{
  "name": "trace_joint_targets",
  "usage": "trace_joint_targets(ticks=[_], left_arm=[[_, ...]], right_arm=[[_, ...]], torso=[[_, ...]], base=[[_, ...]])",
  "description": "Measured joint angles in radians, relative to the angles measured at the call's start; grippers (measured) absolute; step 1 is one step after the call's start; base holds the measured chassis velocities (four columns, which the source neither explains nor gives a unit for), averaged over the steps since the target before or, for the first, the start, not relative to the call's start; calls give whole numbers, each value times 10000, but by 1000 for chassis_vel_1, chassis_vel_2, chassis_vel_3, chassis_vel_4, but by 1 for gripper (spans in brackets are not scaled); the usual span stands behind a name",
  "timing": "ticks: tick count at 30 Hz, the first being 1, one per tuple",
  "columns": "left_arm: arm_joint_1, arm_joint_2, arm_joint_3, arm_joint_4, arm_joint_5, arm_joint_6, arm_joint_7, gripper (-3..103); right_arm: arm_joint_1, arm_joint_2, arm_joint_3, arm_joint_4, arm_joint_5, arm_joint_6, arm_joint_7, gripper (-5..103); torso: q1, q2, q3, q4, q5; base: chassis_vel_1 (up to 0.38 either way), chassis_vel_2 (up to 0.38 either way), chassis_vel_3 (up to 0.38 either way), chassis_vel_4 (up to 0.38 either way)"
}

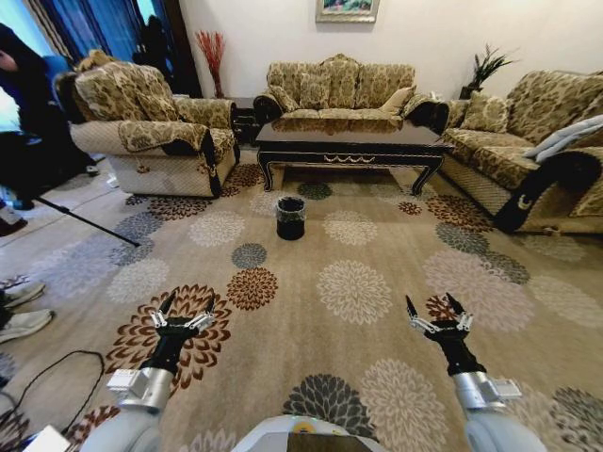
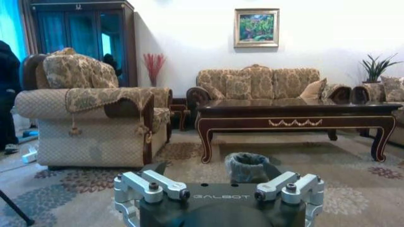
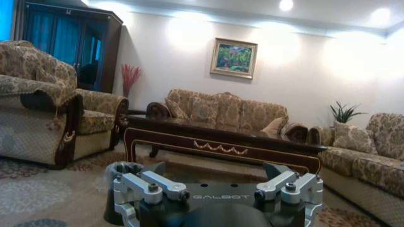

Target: Move to the front of the table and pick up the trash from the floor, then place it into the trash bin.

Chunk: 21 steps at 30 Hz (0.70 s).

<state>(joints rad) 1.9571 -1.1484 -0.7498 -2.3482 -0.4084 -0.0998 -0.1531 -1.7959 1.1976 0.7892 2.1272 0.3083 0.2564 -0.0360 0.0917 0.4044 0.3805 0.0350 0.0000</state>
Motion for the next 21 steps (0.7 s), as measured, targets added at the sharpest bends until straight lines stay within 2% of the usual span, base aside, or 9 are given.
trace_joint_targets(ticks=[21], left_arm=[[0,0,0,0,0,0,0,100]], right_arm=[[0,0,0,0,0,0,0,100]], torso=[[330,875,549,0,0]], base=[[0,0,0,0]])
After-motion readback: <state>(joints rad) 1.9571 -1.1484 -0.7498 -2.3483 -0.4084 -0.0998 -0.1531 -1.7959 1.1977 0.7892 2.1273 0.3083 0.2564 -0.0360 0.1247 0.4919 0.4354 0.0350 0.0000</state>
